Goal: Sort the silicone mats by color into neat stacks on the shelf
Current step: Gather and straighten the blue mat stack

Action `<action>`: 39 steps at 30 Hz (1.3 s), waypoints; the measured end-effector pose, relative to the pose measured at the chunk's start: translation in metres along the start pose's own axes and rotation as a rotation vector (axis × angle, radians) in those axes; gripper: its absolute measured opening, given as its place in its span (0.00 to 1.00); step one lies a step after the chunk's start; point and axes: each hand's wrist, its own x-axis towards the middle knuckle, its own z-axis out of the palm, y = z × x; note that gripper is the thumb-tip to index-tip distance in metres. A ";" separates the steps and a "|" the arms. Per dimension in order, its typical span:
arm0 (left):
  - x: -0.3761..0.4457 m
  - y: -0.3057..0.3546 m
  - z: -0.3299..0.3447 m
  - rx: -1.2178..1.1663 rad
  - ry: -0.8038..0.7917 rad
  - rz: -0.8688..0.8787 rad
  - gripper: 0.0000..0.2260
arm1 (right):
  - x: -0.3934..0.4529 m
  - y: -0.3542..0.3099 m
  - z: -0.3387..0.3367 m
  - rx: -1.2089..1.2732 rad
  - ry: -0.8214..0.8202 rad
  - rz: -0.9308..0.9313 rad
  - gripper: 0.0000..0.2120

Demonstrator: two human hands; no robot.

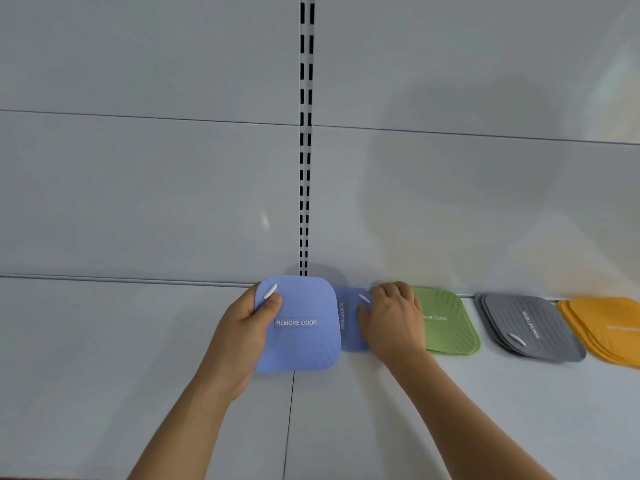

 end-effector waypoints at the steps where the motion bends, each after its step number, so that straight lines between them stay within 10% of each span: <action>1: 0.000 0.001 0.000 -0.003 0.002 -0.001 0.10 | 0.001 0.000 -0.002 -0.017 -0.021 0.030 0.17; 18: 0.006 0.005 -0.004 -0.052 0.087 -0.016 0.10 | -0.009 -0.002 -0.021 0.464 -0.047 -0.122 0.14; 23: 0.010 0.013 -0.009 -0.051 0.113 -0.001 0.12 | -0.020 0.006 -0.086 0.668 0.181 -0.201 0.15; 26: 0.011 0.017 -0.012 -0.050 0.105 0.027 0.13 | -0.027 0.016 -0.136 0.630 0.014 -0.349 0.18; 32: 0.005 0.023 -0.002 -0.007 -0.075 0.039 0.14 | -0.026 -0.001 -0.183 0.593 -0.167 -0.550 0.18; 39: -0.006 0.009 0.024 -0.060 -0.283 -0.058 0.17 | -0.023 -0.040 -0.146 0.631 0.017 -0.520 0.12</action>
